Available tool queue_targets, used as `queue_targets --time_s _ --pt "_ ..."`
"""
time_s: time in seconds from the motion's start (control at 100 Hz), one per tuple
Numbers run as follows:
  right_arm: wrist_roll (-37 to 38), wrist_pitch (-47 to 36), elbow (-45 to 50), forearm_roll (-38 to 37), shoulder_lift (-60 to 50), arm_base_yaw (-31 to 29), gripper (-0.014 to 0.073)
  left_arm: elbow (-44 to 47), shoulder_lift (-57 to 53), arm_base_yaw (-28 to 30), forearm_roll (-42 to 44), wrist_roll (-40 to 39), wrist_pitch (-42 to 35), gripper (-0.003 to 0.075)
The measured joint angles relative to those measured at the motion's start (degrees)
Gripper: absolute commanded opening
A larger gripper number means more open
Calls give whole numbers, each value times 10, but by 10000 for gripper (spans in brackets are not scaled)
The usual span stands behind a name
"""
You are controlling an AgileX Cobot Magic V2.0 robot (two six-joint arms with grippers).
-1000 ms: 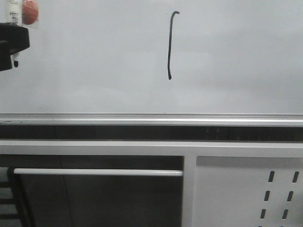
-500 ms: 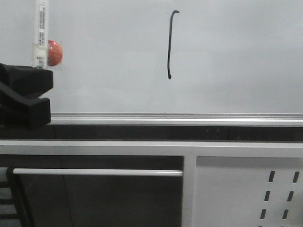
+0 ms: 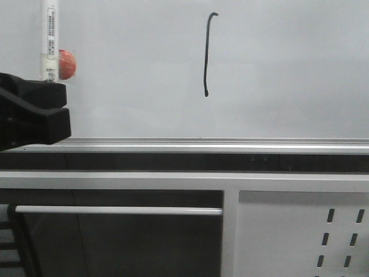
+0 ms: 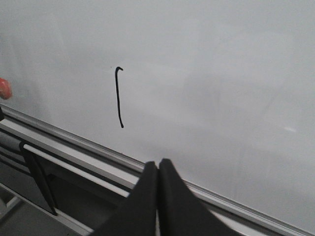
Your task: Write number 1 on whiteboard
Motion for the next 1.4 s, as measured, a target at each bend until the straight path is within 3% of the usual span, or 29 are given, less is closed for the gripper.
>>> queue_targets --time_s 0.58,1.4 --pt "-1 -1 0 0 0 0 -79 -45 24 63 -20 -53 -4 -18" --pt "-1 -1 0 0 0 0 -79 -46 24 94 6 -60 -3 -18"
